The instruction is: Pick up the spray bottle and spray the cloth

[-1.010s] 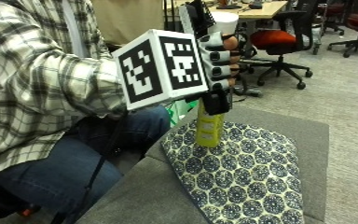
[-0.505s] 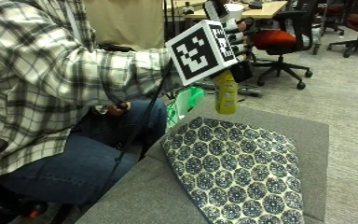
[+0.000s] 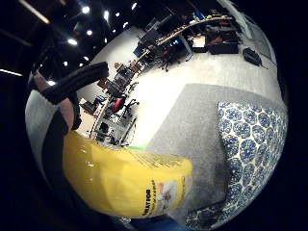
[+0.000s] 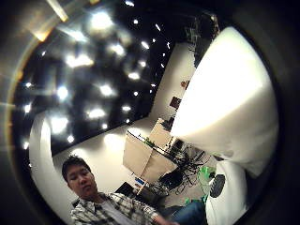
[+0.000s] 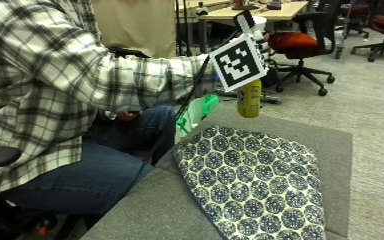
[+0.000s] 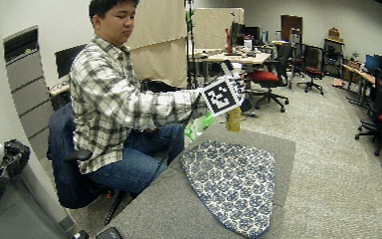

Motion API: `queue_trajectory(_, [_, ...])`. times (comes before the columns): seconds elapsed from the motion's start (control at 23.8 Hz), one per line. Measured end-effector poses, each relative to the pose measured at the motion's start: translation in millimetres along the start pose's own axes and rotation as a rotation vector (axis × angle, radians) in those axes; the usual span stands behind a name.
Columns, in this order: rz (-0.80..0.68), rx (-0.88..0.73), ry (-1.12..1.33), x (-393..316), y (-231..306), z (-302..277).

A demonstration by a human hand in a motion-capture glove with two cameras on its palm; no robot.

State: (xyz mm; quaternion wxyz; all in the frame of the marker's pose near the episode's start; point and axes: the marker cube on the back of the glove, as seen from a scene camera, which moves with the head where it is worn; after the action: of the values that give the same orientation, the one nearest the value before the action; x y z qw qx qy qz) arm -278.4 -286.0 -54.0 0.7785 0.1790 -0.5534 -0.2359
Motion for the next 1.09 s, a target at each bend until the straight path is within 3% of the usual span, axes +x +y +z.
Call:
queue_trajectory(0.63, [0.064, -0.052, -0.008, 72, 25, 31])
queue_trajectory(1.09, [0.098, -0.060, -0.017, 81, 29, 33])
